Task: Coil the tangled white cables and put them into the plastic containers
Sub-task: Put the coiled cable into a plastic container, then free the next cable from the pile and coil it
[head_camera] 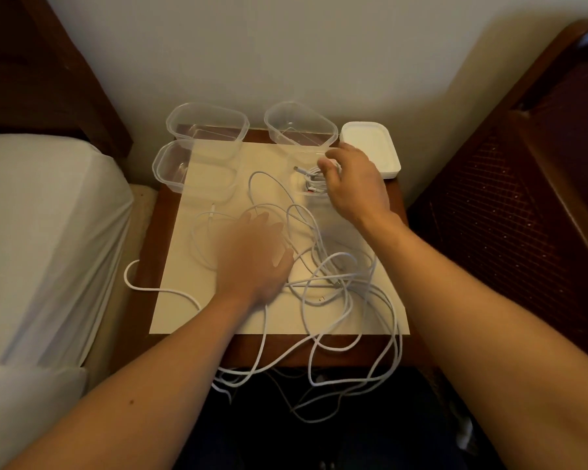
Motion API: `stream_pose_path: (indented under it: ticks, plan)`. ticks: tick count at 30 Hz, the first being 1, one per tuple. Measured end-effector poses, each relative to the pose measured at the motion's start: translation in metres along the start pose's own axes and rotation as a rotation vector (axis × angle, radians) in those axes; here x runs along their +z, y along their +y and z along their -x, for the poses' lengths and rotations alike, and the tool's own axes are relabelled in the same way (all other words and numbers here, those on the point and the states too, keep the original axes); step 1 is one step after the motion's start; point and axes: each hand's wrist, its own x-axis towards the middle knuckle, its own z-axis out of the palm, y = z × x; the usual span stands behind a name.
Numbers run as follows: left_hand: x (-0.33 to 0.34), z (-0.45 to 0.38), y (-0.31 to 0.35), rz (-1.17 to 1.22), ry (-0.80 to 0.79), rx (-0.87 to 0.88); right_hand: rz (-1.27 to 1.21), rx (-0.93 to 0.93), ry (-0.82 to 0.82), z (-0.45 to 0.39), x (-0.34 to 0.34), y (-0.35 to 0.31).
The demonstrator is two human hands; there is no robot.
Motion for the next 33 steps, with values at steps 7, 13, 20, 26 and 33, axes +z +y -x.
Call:
stream_pose_path:
  ticks: [7, 13, 20, 26, 33]
  plan:
    - [-0.007, -0.002, -0.004, 0.01, -0.14, 0.018, -0.113, 0.308, 0.176, 0.116, -0.023, 0.022]
    - [-0.04, -0.01, 0.004, 0.289, -0.216, 0.004, -0.054, 0.6, -0.031, 0.177, -0.037, 0.038]
    - [-0.045, 0.045, 0.032, 0.439, 0.075, 0.105, 0.009, 0.716, -0.253, 0.191, -0.048, 0.044]
    - [-0.036, 0.108, 0.053, 0.21, 0.143, 0.309, 0.033, 0.717, -0.324, 0.205, -0.061, 0.046]
    - [-0.02, 0.153, 0.053, -0.077, -0.102, 0.259, 0.082, 0.615, -0.311, 0.226, -0.066, 0.041]
